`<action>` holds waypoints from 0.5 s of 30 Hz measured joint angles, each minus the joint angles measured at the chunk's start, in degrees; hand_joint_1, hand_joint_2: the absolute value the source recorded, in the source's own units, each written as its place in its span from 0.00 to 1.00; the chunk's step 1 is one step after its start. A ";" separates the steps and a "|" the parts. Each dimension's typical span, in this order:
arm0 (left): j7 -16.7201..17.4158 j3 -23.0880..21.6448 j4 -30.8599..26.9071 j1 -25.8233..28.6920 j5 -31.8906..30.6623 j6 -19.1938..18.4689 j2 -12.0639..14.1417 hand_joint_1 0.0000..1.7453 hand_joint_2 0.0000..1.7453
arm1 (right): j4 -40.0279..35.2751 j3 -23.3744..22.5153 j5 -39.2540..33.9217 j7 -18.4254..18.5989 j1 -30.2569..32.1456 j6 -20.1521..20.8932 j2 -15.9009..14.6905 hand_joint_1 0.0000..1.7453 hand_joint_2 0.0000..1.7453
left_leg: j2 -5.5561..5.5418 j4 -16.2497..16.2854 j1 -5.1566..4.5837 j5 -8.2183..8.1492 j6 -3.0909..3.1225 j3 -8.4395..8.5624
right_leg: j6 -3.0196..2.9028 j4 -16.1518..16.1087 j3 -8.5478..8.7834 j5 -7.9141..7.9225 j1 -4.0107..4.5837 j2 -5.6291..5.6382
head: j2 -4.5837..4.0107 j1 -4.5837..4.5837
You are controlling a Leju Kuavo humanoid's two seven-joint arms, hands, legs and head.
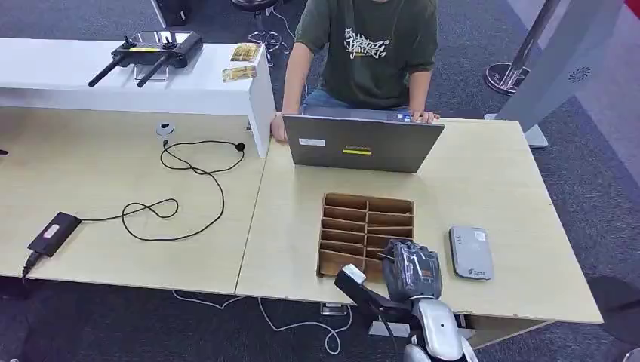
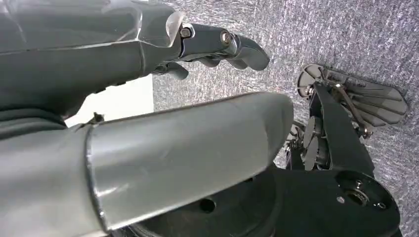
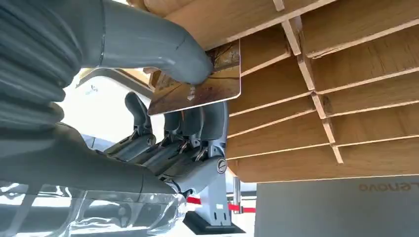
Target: Pass the card to the sensor for recognition and then transmit it.
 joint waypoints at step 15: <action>-0.28 -0.53 -0.28 0.49 0.33 0.00 0.09 0.00 0.00 | -4.13 -0.85 -0.04 -1.22 0.94 -5.45 0.00 0.99 1.00 | 0.01 0.00 0.00 0.00 0.00 0.01 | 0.00 0.00 0.00 0.00 0.00 0.01 | 0.00 0.00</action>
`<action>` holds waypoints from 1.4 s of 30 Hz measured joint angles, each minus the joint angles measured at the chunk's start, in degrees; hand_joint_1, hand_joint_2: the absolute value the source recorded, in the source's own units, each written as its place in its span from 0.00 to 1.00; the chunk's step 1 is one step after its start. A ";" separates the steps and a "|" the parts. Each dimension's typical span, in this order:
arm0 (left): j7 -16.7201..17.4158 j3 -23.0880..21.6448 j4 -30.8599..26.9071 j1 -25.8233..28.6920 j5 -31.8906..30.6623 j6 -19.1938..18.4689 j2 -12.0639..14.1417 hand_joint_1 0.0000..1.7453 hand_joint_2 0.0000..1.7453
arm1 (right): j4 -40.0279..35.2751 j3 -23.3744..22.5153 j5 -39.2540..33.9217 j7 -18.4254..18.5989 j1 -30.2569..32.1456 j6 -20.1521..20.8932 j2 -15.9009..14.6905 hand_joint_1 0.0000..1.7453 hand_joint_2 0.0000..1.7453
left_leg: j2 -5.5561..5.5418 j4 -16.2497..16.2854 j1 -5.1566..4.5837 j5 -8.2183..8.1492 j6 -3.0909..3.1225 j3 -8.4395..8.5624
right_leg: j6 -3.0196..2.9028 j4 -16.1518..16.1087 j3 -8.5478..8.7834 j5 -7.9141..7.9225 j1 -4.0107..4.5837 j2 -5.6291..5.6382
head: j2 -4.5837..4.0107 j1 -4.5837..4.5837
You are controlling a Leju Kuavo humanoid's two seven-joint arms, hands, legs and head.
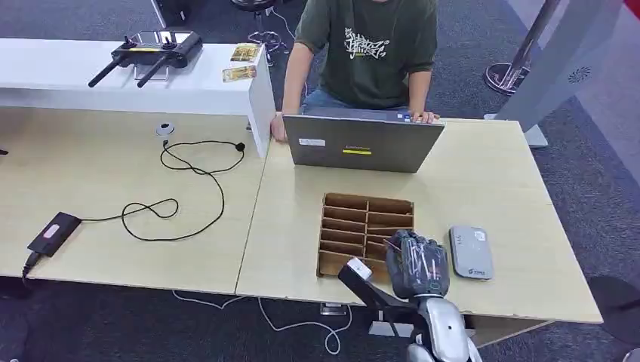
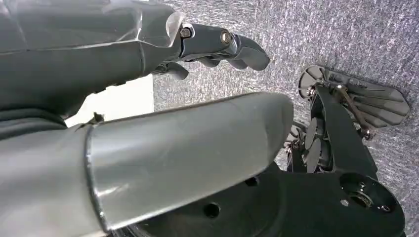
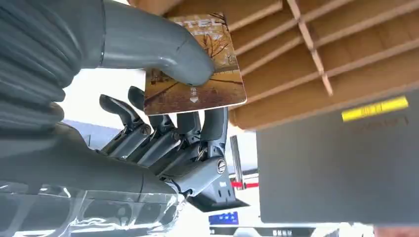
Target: Pass the card to the sensor for recognition and then transmit it.
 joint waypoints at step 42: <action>-1.77 -0.70 0.02 0.07 2.75 -0.02 -0.07 0.00 0.00 | -14.34 -9.16 -6.05 -1.14 6.49 -10.73 0.00 0.98 1.00 | 0.00 0.00 0.00 0.00 0.00 0.00 | 0.00 0.00 0.00 0.00 0.00 0.00 | 0.00 0.00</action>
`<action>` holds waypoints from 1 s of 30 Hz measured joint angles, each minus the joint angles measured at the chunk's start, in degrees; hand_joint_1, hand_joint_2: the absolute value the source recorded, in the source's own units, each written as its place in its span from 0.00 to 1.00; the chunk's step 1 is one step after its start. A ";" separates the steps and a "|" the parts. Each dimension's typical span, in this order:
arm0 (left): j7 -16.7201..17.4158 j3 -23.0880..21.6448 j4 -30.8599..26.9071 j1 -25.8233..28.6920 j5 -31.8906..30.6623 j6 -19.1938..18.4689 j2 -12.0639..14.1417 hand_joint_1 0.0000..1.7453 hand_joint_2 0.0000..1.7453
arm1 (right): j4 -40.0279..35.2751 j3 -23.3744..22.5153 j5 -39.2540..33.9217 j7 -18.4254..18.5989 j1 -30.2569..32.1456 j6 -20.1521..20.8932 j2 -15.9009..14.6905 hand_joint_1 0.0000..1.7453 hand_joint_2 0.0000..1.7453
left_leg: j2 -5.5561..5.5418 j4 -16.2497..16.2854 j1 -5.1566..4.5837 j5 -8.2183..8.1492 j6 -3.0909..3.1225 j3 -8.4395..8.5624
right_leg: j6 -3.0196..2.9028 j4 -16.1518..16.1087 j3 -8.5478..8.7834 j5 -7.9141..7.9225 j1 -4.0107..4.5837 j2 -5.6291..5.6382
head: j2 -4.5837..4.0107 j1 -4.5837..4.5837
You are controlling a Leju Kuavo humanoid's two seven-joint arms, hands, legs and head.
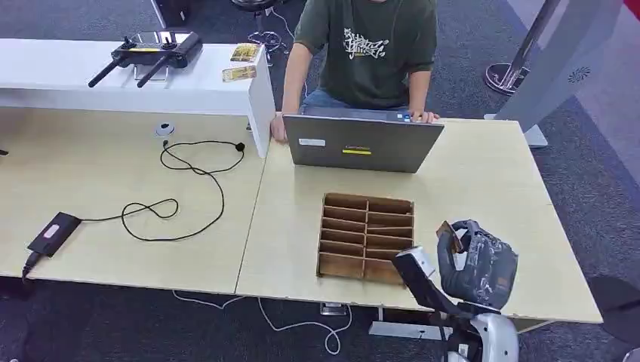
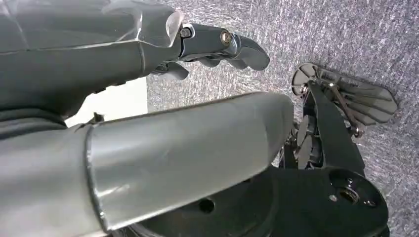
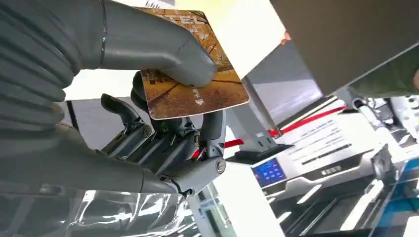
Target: Pass the card to the sensor for recognition and then transmit it.
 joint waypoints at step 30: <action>0.72 0.00 0.00 -0.03 0.85 0.00 -0.09 0.00 0.00 | -2.12 -8.02 -4.24 -1.07 -0.22 -4.92 2.80 0.97 1.00 | 0.00 0.00 0.00 0.00 0.00 0.00 | 0.00 0.01 0.02 0.00 0.00 0.00 | 0.00 -0.02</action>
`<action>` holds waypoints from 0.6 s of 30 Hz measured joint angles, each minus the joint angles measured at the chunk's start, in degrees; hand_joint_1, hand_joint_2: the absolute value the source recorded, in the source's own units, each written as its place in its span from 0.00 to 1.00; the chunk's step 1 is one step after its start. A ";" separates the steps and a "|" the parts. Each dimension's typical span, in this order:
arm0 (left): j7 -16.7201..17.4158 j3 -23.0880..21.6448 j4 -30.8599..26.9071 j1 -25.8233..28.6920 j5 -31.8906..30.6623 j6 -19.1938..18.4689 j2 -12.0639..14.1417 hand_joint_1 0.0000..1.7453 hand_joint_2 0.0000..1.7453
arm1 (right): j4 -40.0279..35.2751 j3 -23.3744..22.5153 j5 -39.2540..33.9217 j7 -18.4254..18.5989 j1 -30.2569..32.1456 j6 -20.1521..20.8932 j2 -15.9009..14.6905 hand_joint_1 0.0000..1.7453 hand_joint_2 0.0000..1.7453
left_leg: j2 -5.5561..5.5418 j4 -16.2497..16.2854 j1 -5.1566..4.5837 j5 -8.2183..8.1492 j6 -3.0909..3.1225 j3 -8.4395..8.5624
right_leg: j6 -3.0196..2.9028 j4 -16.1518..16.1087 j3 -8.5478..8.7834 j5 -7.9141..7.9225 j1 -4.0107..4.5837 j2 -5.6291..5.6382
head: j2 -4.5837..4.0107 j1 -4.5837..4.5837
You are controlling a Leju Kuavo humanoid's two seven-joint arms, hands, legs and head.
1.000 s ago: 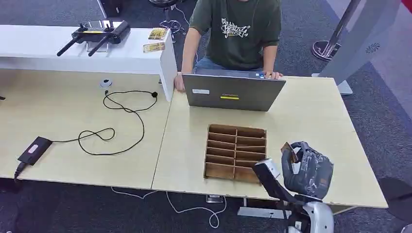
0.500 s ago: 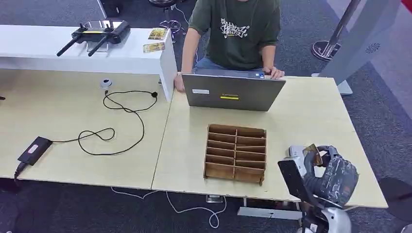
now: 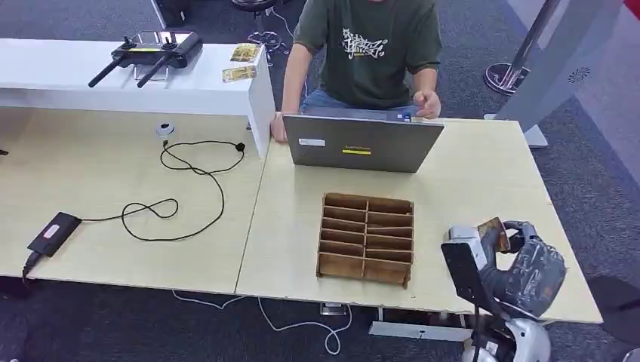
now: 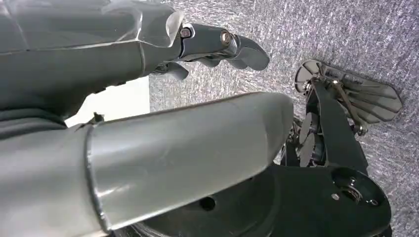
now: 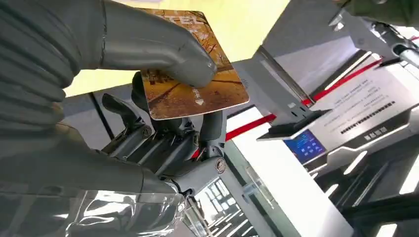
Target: Pass the card to the sensor for recognition and then transmit it.
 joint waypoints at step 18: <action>0.00 -1.68 0.00 -0.55 -0.28 0.00 0.15 0.00 0.00 | 6.78 6.60 2.03 -2.95 -11.63 1.84 0.17 1.00 1.00 | 0.00 0.00 0.00 0.04 -0.01 0.01 | -0.01 0.02 0.02 0.01 0.00 0.00 | 0.00 0.02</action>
